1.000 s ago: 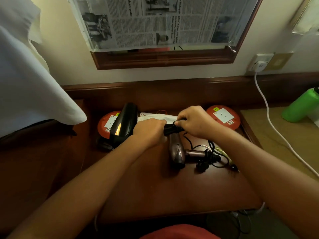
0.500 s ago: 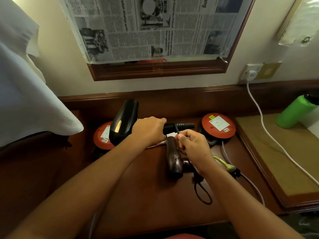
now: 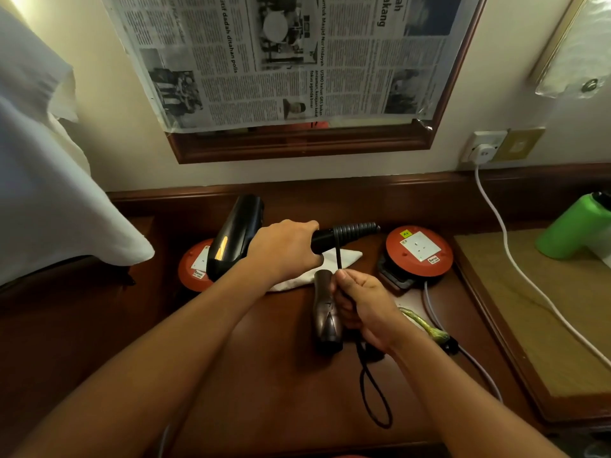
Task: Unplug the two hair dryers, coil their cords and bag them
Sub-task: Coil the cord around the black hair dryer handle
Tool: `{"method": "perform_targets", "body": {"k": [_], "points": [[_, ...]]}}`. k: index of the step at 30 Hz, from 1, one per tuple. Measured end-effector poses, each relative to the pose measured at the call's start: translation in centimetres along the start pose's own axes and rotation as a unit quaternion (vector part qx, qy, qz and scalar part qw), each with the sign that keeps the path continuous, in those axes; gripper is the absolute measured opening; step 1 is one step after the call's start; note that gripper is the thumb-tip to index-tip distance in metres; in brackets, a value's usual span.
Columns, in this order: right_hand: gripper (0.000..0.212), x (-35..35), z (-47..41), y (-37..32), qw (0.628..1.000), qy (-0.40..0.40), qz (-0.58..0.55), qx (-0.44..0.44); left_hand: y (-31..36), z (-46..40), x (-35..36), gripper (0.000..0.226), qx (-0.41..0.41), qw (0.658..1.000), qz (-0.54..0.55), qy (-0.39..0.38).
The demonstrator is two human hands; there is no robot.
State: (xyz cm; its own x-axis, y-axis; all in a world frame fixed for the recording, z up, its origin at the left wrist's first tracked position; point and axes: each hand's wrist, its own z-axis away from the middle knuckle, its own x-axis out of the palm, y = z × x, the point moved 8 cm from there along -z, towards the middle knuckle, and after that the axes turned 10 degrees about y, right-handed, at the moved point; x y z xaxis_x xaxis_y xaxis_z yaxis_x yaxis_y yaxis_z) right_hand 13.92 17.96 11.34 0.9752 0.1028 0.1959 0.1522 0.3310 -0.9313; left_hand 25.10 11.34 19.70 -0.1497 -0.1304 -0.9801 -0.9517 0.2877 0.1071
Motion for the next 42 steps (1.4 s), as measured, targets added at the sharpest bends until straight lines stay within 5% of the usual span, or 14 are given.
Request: {"method": "perform_targets", "body": {"k": [7, 12, 22, 26, 33, 38, 42], "points": [[0.028, -0.3, 0.1, 0.2, 0.999, -0.008, -0.044, 0.004, 0.0, 0.2, -0.2, 0.022, -0.004, 1.0, 0.01, -0.004], [0.059, -0.7, 0.5, 1.7, 0.999, 0.006, 0.018, 0.041, -0.4, 0.6, -1.2, 0.021, -0.023, 0.999, 0.043, 0.007], [0.041, 0.6, 0.3, 3.2, 0.963, -0.21, -0.108, 0.13, 0.0, 2.1, -2.3, 0.021, -0.003, 0.998, 0.054, -0.013], [0.04, 0.5, -1.0, 2.3, 0.957, -0.236, -0.089, 0.146, 0.6, 2.9, -3.1, 0.02, 0.015, 0.998, 0.055, -0.007], [0.021, -1.3, -4.4, -2.3, 0.969, -0.149, 0.152, 0.124, 1.4, 4.3, -4.0, 0.023, 0.055, 0.998, 0.009, -0.026], [0.017, 0.5, -5.3, -9.0, 0.91, -0.142, 0.389, -0.031, 1.4, 4.5, -3.8, 0.024, 0.072, 0.996, -0.045, -0.011], [0.018, 2.4, -4.0, -13.3, 0.86, -0.102, 0.475, -0.157, 0.8, 3.9, -3.2, 0.025, 0.051, 0.998, -0.047, 0.005]]}}
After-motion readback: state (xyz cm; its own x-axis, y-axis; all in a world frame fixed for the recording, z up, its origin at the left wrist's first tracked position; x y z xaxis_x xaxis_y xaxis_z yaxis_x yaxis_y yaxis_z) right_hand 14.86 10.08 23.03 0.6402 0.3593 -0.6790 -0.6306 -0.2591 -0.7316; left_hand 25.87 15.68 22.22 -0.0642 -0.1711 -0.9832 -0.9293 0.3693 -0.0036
